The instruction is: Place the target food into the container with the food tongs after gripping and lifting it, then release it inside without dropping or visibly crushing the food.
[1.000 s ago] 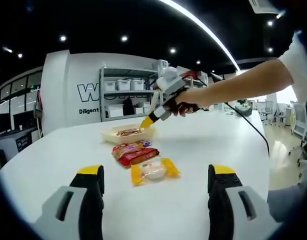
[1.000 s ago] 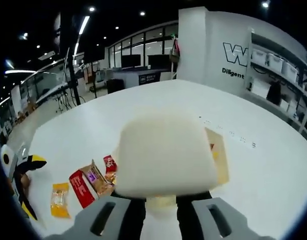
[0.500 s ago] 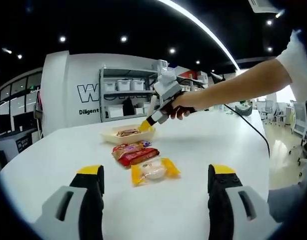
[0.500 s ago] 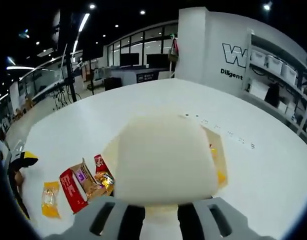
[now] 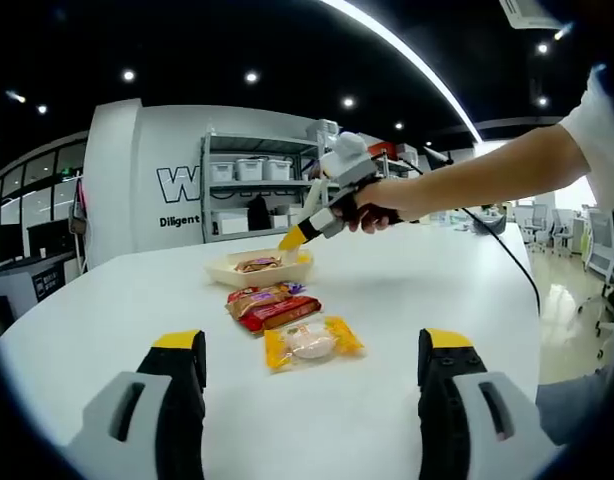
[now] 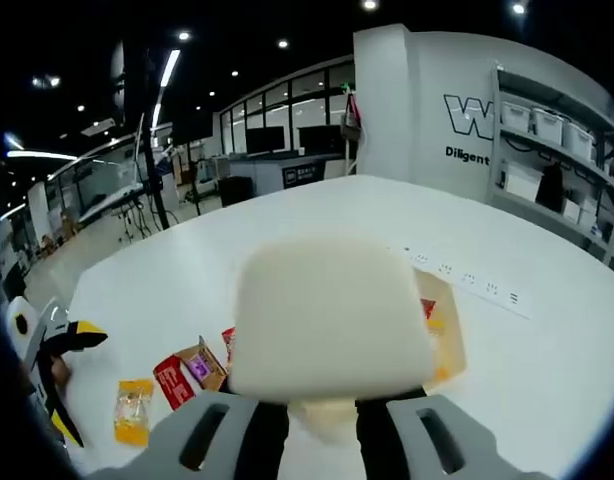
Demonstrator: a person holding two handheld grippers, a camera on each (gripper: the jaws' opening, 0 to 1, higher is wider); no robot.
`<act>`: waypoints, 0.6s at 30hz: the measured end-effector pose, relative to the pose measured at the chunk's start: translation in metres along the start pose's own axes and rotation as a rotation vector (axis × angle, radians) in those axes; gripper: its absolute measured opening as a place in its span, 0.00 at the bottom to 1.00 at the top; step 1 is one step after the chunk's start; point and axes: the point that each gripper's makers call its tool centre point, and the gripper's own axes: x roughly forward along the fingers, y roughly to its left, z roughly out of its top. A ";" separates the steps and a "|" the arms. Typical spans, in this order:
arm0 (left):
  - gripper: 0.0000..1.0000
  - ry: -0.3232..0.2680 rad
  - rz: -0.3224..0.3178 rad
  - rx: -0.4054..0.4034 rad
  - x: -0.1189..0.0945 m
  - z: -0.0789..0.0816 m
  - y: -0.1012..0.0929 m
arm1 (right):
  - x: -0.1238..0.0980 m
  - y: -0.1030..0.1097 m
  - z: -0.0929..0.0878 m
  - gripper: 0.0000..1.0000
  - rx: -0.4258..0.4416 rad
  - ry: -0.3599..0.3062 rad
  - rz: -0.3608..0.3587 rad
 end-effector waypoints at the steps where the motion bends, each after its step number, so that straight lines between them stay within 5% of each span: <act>1: 0.90 0.000 0.007 0.000 0.000 0.000 0.001 | -0.001 0.002 0.000 0.18 0.000 0.000 0.005; 11: 0.95 0.005 0.016 -0.008 -0.001 0.000 0.002 | -0.018 0.030 -0.002 0.19 -0.033 0.010 0.061; 18: 0.99 -0.019 0.038 -0.018 -0.003 0.004 0.006 | -0.027 0.063 -0.019 0.19 -0.047 0.072 0.150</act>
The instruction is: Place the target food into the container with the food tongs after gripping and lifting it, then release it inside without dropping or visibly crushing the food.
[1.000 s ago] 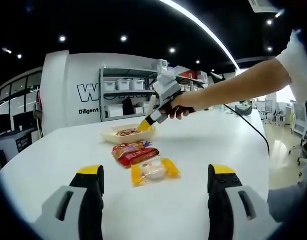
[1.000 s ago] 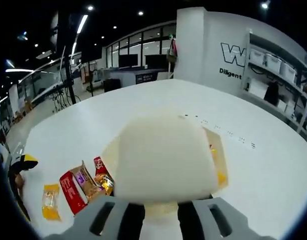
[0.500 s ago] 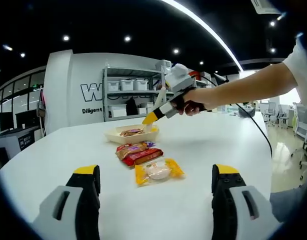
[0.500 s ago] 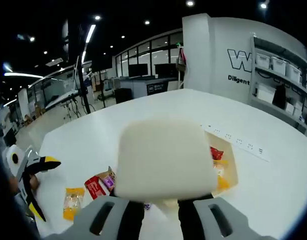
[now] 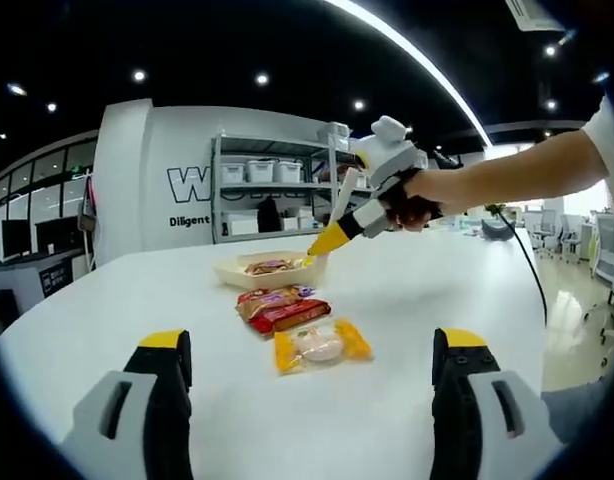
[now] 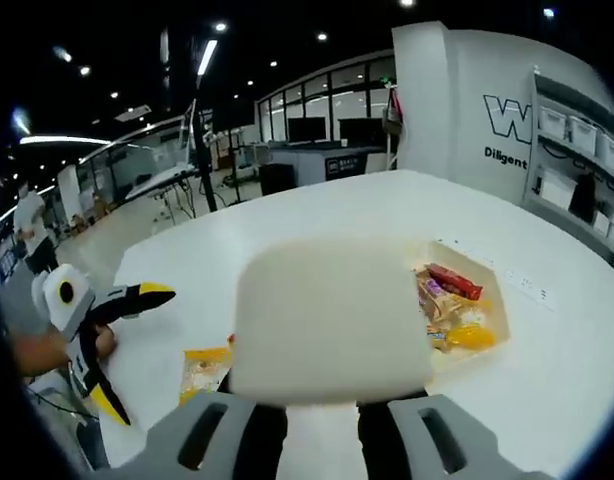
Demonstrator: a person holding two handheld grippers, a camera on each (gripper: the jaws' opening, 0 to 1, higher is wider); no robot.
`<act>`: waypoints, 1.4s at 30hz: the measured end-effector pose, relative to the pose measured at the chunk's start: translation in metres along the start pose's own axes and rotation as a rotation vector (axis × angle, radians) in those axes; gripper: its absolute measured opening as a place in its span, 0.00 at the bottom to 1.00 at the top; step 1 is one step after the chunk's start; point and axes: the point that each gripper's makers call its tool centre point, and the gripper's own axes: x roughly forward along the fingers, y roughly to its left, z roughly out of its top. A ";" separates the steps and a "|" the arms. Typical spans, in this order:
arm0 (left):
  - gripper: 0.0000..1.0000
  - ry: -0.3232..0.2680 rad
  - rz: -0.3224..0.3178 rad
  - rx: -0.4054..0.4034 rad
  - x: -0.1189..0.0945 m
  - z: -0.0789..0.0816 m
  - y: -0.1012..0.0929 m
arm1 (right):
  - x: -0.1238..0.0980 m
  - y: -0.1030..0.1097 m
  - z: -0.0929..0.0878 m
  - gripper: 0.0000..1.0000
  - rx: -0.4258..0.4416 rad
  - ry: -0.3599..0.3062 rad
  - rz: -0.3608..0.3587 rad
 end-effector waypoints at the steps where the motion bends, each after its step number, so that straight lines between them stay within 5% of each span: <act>1: 0.99 -0.006 0.006 -0.004 0.000 0.001 0.000 | 0.000 0.003 0.000 0.19 0.000 0.000 0.005; 23: 0.97 -0.003 -0.013 0.001 -0.001 0.001 -0.005 | 0.009 0.098 -0.018 0.20 -0.046 0.066 0.188; 37: 0.96 0.002 -0.019 -0.001 -0.001 0.001 -0.009 | 0.025 0.103 -0.032 0.22 -0.173 0.142 0.185; 42: 0.96 0.002 -0.021 0.003 -0.001 0.001 -0.010 | 0.025 0.100 -0.037 0.18 -0.156 0.187 0.152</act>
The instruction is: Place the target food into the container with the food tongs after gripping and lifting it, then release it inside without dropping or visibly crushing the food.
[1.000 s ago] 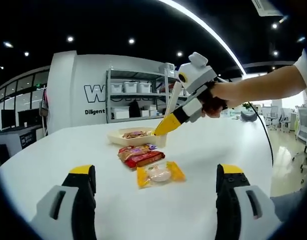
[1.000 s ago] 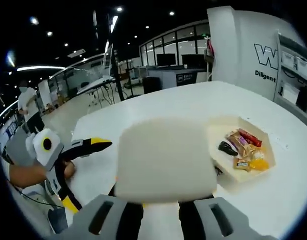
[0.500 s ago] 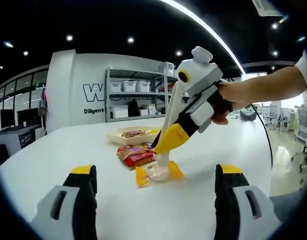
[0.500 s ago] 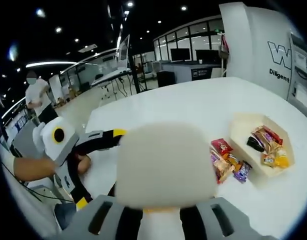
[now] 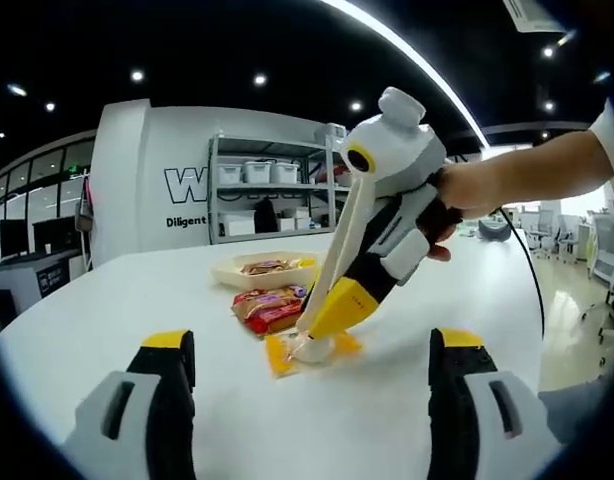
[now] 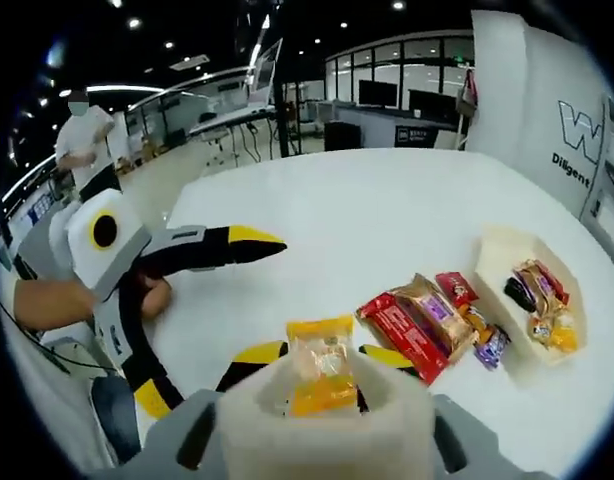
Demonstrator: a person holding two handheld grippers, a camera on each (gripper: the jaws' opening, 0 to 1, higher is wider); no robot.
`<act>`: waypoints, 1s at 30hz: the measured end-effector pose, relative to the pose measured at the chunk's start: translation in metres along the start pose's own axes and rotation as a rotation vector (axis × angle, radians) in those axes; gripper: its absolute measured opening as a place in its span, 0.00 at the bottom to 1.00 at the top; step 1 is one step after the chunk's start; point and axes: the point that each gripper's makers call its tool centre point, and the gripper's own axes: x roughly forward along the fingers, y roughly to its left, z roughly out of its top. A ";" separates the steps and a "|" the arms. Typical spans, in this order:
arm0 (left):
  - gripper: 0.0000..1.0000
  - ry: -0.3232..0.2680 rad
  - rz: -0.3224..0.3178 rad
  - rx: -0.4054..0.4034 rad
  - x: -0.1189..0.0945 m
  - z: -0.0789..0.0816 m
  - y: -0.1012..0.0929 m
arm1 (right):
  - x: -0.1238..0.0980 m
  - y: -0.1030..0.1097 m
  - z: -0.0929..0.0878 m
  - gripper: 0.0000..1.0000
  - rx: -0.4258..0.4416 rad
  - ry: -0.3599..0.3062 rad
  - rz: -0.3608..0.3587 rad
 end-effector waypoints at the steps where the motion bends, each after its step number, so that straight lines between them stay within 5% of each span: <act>1: 0.96 0.000 0.001 0.000 0.000 0.000 0.000 | 0.000 0.000 -0.001 0.17 0.016 0.006 -0.004; 13: 0.95 0.005 0.004 -0.006 0.000 -0.001 0.002 | -0.014 -0.010 0.004 0.14 0.127 -0.051 -0.018; 30: 0.95 0.004 -0.001 0.001 0.000 0.000 0.001 | -0.100 -0.076 0.031 0.15 0.218 -0.179 -0.151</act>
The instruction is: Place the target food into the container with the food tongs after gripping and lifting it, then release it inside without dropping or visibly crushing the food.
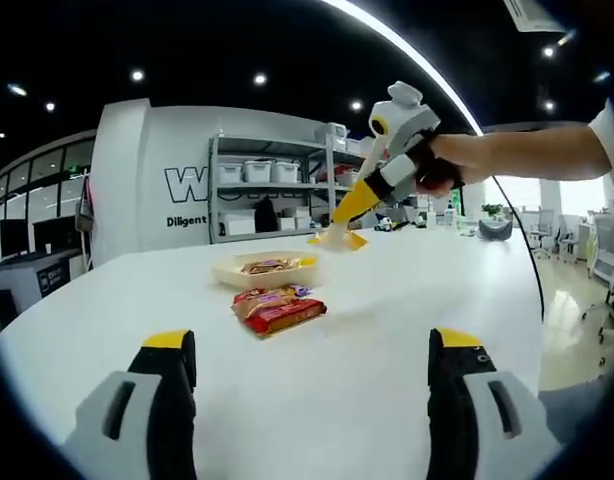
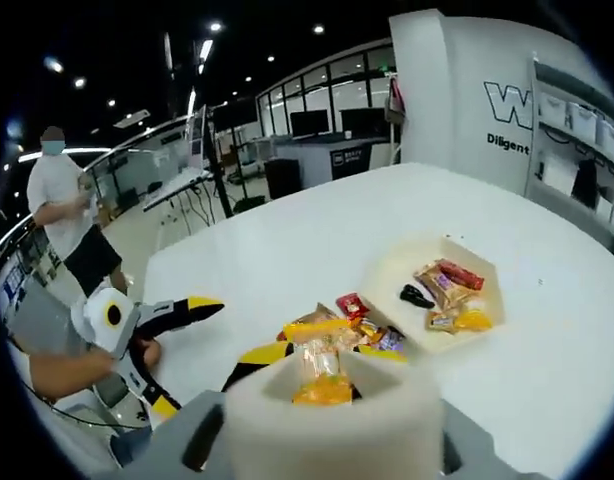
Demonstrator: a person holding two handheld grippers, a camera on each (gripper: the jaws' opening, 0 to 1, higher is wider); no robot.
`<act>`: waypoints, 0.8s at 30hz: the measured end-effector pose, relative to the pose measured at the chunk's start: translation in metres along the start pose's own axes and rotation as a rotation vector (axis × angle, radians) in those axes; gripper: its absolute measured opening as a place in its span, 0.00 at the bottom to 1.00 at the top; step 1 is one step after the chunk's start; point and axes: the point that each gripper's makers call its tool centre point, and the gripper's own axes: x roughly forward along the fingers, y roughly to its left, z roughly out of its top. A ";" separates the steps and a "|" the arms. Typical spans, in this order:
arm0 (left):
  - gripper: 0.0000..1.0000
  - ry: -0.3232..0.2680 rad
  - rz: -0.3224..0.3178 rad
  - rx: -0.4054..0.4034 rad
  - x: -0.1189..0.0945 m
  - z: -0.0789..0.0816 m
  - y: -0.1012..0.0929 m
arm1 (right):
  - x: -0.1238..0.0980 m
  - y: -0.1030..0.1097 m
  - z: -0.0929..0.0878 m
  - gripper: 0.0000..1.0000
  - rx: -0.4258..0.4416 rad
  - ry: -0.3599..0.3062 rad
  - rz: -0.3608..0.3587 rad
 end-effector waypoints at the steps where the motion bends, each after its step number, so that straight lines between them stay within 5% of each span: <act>1: 0.95 0.000 0.000 0.001 0.000 0.000 0.000 | -0.002 -0.003 0.002 0.16 0.000 -0.003 -0.008; 24: 0.94 -0.012 -0.016 -0.004 0.000 0.002 -0.003 | 0.027 -0.073 0.012 0.16 0.093 -0.027 -0.130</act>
